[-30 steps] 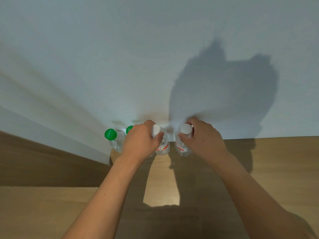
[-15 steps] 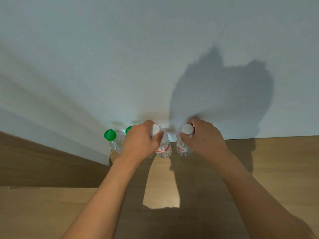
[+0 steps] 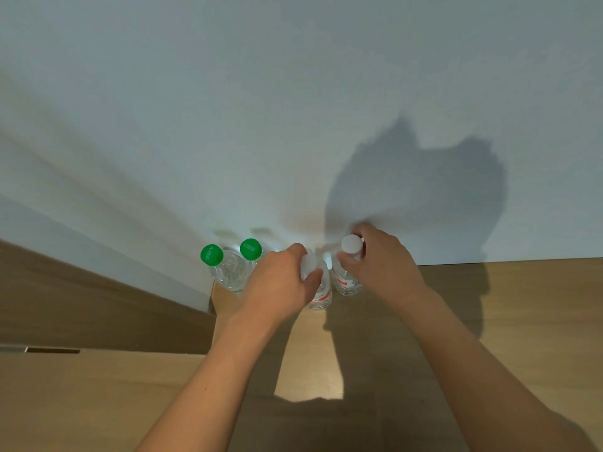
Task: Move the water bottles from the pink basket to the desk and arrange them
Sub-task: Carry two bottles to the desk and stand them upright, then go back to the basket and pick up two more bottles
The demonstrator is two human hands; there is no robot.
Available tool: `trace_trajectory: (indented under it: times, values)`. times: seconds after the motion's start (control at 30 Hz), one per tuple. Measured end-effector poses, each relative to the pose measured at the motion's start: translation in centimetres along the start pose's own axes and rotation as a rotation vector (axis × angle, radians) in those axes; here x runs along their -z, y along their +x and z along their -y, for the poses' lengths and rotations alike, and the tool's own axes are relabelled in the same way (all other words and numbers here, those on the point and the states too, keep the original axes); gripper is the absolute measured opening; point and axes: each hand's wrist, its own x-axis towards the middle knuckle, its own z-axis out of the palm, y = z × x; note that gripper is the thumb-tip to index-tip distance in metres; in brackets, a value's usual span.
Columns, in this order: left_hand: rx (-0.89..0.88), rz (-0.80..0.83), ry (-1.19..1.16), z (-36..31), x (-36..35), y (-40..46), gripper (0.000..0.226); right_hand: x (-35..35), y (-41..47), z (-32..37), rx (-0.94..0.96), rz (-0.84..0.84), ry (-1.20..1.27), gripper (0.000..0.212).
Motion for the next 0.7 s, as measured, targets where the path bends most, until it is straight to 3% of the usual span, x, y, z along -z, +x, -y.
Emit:
trace_trajectory:
  times: [0.13, 0.33, 0.53, 0.7]
  values:
    - [0.012, 0.004, 0.028, -0.4, 0.2, -0.1, 0.036, 0.0, -0.6, 0.1, -0.018, -0.010, 0.020, 0.032]
    - [0.067, 0.035, 0.061, -1.2, 1.2, -1.3, 0.041, 2.1, -3.7, 0.1, -0.014, -0.023, 0.054, 0.058]
    - [0.030, -0.177, -0.061, -1.8, 3.1, -5.3, 0.045, 4.1, -8.0, 0.7, 0.079, -0.191, 0.057, 0.051]
    - [0.011, -0.408, -0.087, -2.1, 4.1, -8.5, 0.041, 5.2, -11.9, 1.2, 0.189, -0.185, 0.056, 0.053]
